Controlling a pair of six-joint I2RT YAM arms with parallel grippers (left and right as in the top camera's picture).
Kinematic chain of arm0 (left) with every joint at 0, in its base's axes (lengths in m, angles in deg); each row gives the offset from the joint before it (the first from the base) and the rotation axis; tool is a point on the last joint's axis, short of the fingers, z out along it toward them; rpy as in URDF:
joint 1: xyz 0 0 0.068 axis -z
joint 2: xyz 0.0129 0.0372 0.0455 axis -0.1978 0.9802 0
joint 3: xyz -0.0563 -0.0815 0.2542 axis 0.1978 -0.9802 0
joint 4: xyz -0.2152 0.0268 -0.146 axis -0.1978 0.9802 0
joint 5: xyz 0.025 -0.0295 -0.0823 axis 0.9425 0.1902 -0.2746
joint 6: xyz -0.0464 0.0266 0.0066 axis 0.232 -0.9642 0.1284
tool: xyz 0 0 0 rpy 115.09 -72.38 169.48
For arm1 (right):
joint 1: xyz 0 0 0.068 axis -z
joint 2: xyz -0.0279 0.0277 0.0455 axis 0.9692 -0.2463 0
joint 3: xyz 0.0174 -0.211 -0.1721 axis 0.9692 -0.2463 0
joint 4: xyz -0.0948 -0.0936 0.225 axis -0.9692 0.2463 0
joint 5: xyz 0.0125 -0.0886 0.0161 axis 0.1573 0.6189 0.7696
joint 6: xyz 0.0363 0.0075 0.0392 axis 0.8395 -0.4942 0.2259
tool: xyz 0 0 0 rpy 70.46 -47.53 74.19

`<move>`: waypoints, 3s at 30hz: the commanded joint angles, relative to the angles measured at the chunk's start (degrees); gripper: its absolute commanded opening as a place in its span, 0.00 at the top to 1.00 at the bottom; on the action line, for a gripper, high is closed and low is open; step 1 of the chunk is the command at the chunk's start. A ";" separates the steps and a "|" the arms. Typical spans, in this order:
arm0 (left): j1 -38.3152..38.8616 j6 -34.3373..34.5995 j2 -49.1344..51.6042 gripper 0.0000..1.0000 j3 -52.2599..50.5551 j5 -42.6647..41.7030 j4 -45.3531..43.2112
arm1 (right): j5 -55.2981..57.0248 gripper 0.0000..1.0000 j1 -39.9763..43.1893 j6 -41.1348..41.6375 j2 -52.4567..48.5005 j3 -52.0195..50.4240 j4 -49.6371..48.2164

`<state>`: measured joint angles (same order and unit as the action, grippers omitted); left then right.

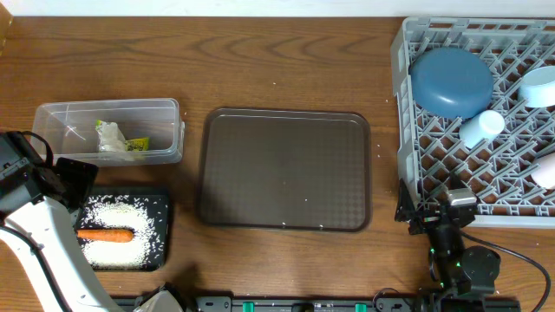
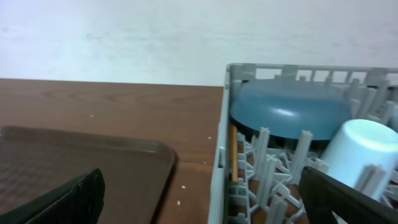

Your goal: Sort waste into correct bins and load items into the dishwasher rack

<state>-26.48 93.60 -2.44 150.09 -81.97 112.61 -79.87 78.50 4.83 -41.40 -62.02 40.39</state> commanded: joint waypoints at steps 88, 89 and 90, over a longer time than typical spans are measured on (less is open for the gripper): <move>31.78 -20.70 -46.40 0.02 -58.10 -10.64 -67.89 | 2.64 0.01 0.26 -5.38 0.42 -0.11 0.42; 31.89 -20.70 -47.98 0.02 -59.63 -10.64 -68.57 | 2.64 0.01 0.26 -5.38 0.42 -0.11 0.42; 32.09 -20.70 -49.64 0.02 -61.18 -10.64 -69.35 | 2.64 0.01 0.26 -5.38 0.42 -0.11 0.42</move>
<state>5.15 74.30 -48.32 92.20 -92.50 44.81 -77.51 78.50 0.20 -41.36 -62.02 40.57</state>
